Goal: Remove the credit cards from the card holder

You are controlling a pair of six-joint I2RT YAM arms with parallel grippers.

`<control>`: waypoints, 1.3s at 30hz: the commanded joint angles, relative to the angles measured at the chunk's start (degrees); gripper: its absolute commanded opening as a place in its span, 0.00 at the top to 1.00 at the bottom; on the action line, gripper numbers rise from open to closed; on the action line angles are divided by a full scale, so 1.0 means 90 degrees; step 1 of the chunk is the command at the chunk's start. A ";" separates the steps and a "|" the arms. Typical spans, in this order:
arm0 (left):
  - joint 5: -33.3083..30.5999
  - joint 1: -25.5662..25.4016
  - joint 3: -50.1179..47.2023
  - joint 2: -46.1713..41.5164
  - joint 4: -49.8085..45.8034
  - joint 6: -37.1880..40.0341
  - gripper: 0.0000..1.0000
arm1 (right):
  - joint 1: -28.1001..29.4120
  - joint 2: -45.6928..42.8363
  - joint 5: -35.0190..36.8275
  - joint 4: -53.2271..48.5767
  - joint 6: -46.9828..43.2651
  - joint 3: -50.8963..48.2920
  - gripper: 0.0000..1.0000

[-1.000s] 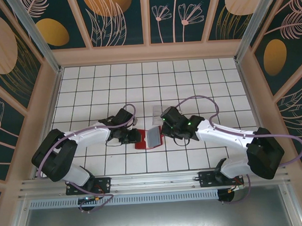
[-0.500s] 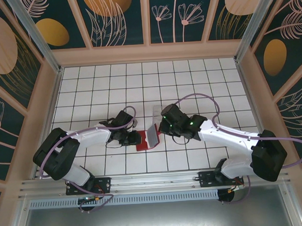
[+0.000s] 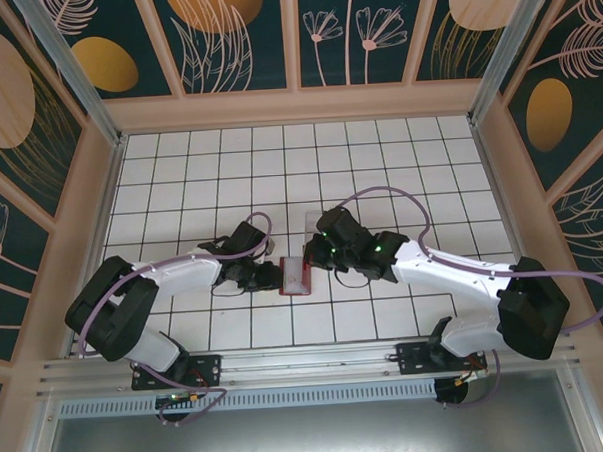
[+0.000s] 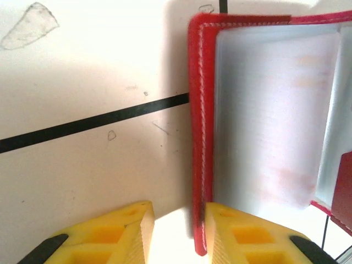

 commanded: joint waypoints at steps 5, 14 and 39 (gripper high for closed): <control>-0.0741 -0.0021 0.0214 -0.0361 -0.1087 0.0213 0.66 | 0.0039 -0.0028 0.0057 0.0137 -0.0137 0.0098 1.00; -0.0657 -0.0020 0.0662 -0.0630 -0.1307 0.0203 0.69 | 0.0031 0.0034 0.0552 -0.0706 -0.0124 0.0215 1.00; 0.0374 -0.0089 0.0987 -0.0206 -0.0186 -0.0206 0.75 | -0.0069 0.0946 0.2082 -0.3055 -0.0153 0.0158 0.93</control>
